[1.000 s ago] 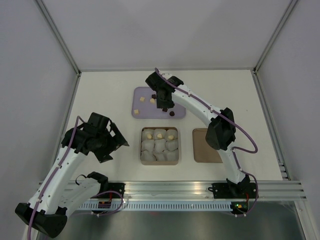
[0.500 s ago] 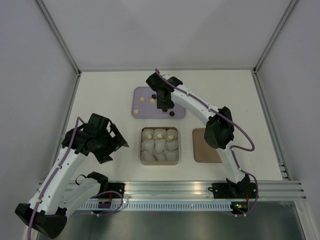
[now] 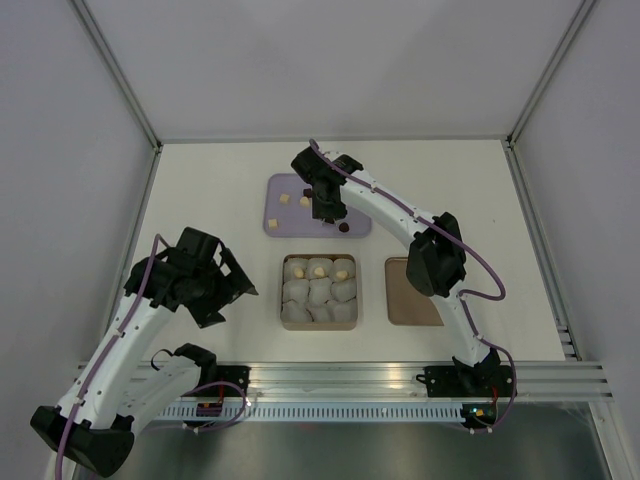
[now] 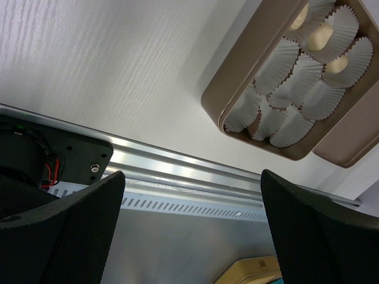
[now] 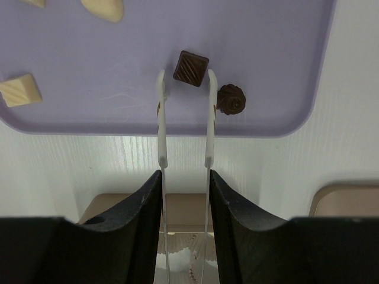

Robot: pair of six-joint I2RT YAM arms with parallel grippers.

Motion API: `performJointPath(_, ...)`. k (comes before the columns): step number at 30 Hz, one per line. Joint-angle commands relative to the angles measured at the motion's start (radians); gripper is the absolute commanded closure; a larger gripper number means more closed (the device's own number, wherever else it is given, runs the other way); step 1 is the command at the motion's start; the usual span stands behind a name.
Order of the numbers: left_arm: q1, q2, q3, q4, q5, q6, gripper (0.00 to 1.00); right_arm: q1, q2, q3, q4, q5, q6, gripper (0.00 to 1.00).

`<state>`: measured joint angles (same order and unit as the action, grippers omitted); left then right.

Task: Pack the chocolate

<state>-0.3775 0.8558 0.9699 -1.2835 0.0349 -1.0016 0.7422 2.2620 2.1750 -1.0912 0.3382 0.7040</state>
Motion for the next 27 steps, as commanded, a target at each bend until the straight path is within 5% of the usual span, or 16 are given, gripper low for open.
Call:
performJointPath(1,-0.003,-0.003,-0.01,0.01,0.014,0.006,0.0,-0.003,0.001,0.029,0.016,0.024,0.014,0.59)
performJointPath(27,-0.004,-0.011,-0.023,0.01,0.025,0.012,0.0,-0.017,0.013,0.031,0.04,0.016,0.012,0.63)
